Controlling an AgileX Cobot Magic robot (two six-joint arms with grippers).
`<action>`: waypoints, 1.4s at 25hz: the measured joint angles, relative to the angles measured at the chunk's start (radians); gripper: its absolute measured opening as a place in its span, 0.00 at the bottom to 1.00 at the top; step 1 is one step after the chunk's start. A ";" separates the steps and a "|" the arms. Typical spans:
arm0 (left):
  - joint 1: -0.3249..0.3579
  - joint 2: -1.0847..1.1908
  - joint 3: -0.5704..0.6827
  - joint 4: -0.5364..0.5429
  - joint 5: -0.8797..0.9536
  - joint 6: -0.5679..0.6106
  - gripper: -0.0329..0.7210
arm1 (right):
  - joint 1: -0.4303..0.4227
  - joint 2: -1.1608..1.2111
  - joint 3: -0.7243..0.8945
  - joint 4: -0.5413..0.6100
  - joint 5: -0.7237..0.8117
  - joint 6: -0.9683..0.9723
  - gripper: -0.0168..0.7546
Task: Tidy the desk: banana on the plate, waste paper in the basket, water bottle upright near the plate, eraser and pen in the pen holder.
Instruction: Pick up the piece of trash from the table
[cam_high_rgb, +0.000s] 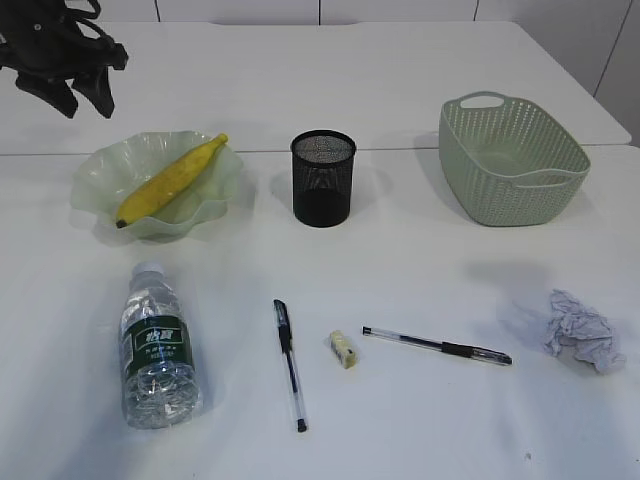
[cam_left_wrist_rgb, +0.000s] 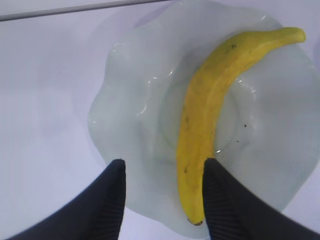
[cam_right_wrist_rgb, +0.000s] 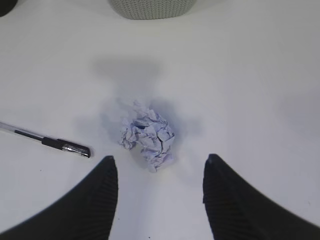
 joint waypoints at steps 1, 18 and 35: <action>0.000 -0.005 0.000 -0.002 0.003 0.000 0.51 | 0.000 0.020 -0.016 0.000 0.005 -0.004 0.55; 0.000 -0.144 -0.001 -0.004 0.019 0.000 0.51 | 0.000 0.274 -0.081 0.000 0.037 -0.100 0.66; 0.000 -0.243 -0.001 -0.006 0.026 0.000 0.48 | 0.000 0.476 -0.094 0.144 0.034 -0.134 0.76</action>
